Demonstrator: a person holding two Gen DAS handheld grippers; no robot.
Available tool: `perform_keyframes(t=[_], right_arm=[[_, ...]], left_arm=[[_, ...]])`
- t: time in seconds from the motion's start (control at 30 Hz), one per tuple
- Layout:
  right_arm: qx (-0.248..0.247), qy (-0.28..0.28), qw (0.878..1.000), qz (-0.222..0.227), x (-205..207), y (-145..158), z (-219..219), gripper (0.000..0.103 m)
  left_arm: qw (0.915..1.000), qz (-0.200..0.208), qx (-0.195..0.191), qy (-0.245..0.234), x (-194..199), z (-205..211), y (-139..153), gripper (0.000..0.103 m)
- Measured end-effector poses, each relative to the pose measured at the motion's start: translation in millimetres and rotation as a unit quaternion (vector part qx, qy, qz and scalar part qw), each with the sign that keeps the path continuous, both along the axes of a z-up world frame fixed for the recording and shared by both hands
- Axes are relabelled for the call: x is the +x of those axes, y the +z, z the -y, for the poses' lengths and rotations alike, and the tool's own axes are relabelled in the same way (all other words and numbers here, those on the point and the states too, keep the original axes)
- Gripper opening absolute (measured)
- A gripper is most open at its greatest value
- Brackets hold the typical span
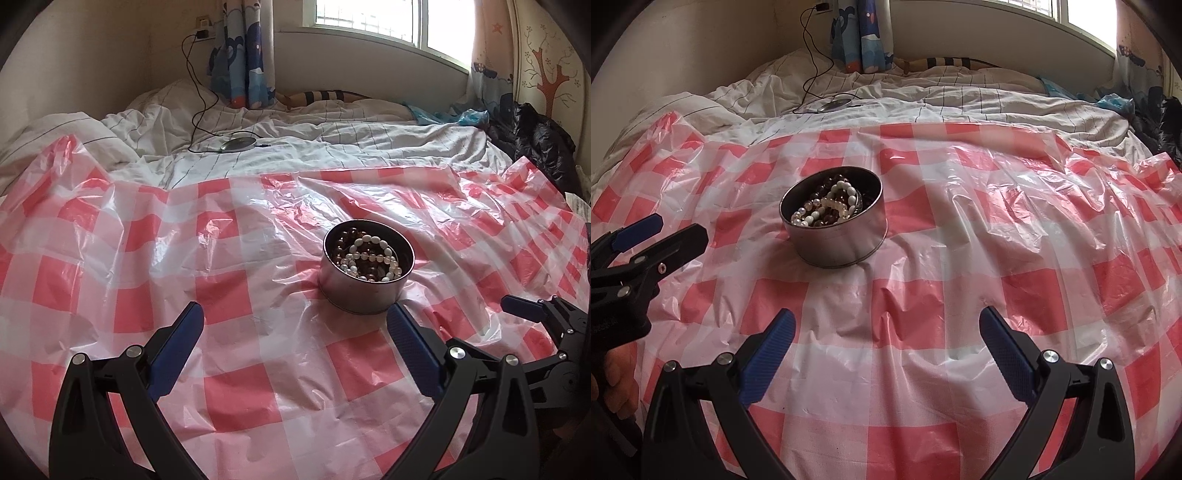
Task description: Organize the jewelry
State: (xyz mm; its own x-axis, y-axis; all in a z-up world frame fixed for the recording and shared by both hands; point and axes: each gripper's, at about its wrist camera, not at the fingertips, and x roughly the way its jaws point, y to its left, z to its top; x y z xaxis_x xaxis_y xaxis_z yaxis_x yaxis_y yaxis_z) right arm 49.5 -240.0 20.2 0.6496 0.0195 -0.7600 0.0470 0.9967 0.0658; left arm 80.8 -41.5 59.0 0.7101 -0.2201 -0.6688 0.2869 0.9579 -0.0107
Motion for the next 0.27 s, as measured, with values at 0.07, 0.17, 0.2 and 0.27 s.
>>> perform_keyframes(t=[0.07,0.17,0.2,0.27], right_arm=[[-0.003,-0.008,1.0,0.004,-0.6,0.8,2.1,0.096],[-0.003,-0.017,1.0,0.007,-0.3,1.4,5.4,0.096],[-0.003,-0.018,1.0,0.007,0.0,1.2,6.2,0.096],[-0.004,-0.02,1.0,0.005,1.4,0.2,6.9,0.096]], left_arm=[[0.9998,-0.017,0.0,0.006,4.4,-3.2,-2.2,0.095],[0.9993,-0.033,-0.007,0.017,8.3,-10.4,-5.9,0.095],[0.9991,-0.036,-0.008,0.02,9.7,-11.9,-6.8,0.095],[0.999,-0.037,-0.008,0.024,10.7,-13.5,-7.2,0.095]])
